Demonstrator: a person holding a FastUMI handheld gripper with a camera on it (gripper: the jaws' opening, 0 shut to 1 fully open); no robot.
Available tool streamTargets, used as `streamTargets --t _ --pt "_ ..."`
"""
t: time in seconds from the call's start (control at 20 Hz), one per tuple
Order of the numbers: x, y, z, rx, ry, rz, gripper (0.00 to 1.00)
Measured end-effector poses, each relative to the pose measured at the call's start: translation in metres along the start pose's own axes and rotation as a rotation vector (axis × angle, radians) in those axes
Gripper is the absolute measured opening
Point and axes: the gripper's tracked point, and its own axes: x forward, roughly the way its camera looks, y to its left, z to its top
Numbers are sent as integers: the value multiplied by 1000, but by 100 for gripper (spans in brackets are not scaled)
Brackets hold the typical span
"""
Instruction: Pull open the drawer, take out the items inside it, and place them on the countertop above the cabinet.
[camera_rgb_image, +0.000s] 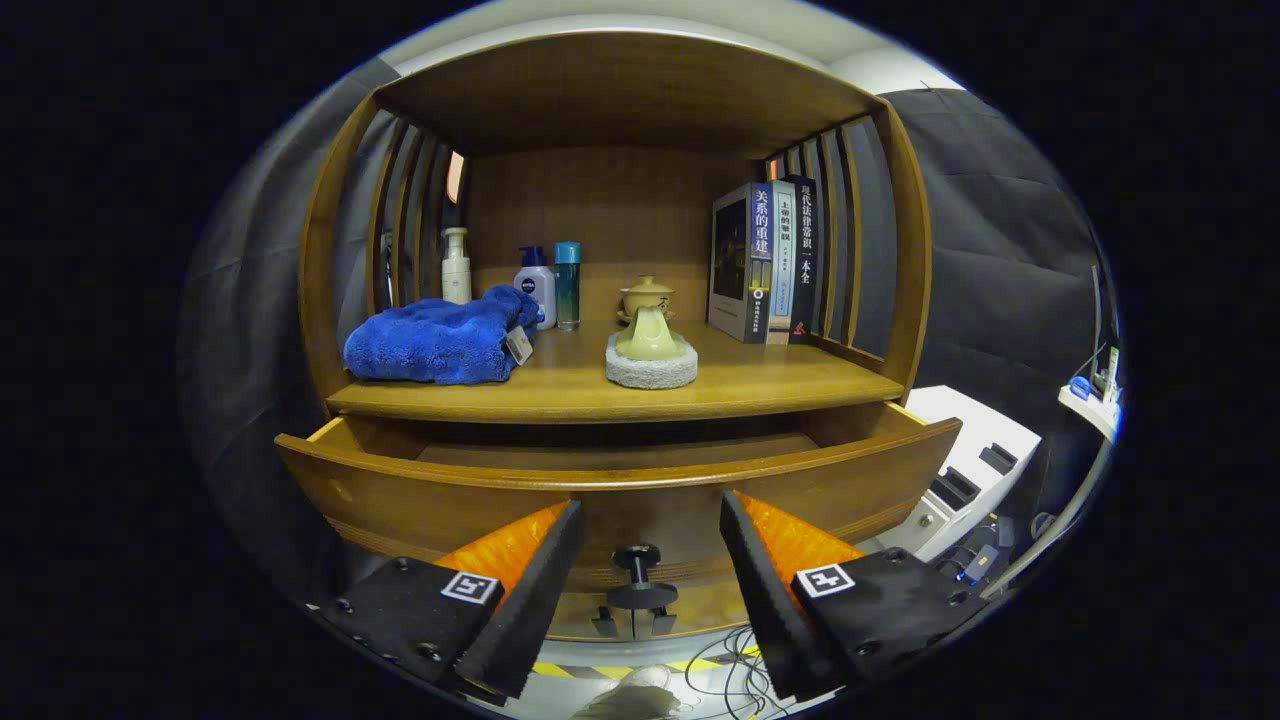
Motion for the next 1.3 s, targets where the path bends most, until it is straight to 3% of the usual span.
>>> streamTargets --t 1.05,1.3 --pt "62 8 14 -7 27 5 93" --pt "59 6 14 -2 32 12 92"
